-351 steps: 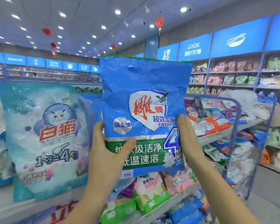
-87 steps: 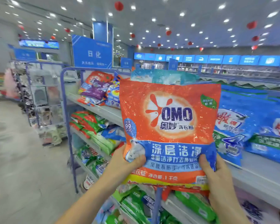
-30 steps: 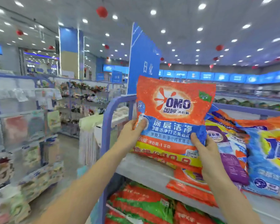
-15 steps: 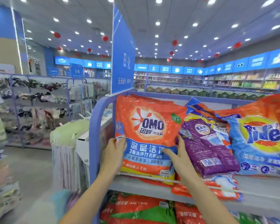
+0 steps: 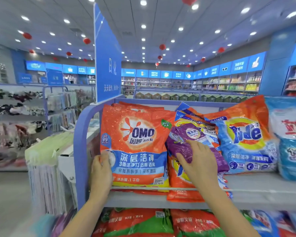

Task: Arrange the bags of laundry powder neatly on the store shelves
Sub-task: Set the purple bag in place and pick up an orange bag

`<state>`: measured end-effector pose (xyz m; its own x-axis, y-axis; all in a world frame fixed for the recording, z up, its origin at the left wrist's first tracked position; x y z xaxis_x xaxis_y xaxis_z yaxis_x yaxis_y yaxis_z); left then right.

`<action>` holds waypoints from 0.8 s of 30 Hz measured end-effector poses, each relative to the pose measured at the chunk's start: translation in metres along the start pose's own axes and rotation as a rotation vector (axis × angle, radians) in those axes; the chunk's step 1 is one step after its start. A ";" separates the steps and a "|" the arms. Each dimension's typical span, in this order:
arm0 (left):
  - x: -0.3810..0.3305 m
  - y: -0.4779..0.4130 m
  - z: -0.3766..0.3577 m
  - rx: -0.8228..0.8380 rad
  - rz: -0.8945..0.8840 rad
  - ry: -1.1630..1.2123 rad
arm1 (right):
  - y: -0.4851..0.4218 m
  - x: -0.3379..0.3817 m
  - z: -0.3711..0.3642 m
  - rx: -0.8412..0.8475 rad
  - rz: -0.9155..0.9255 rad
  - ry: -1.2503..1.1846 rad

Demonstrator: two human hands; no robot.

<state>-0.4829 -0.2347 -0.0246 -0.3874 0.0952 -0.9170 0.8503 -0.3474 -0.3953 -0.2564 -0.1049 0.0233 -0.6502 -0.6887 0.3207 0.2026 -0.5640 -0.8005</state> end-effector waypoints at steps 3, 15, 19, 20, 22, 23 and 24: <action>-0.011 0.014 0.002 0.022 -0.088 -0.027 | -0.003 -0.011 0.006 0.288 -0.145 0.232; -0.032 0.069 -0.025 0.230 -0.773 -0.753 | -0.022 -0.031 0.013 0.283 -0.262 0.190; -0.029 0.067 -0.023 0.294 -0.775 -0.862 | -0.031 -0.072 0.043 0.098 -0.468 -0.336; -0.030 0.067 -0.023 0.268 -0.792 -0.864 | -0.031 -0.083 0.053 0.065 -0.522 -0.520; -0.030 0.069 -0.027 0.269 -0.757 -0.846 | -0.026 -0.102 0.072 0.001 -0.655 -0.860; -0.032 0.071 -0.029 0.249 -0.752 -0.837 | -0.021 -0.109 0.080 -0.019 -0.709 -0.997; -0.035 0.074 -0.032 0.227 -0.745 -0.815 | -0.014 -0.116 0.086 -0.034 -0.748 -1.108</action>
<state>-0.3947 -0.2335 -0.0239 -0.9589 -0.2592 -0.1152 0.2579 -0.6277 -0.7345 -0.1209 -0.0565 0.0412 0.3402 -0.2340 0.9108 0.0324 -0.9651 -0.2600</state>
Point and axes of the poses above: each hand's wrist, its own y-axis away from the middle knuckle, its own z-axis out of the back of the hand, x = y × z, the point moved 1 cm from there along -y, towards the middle knuckle, and after that the axes turned 5 degrees about -z, right-handed, at the moved point
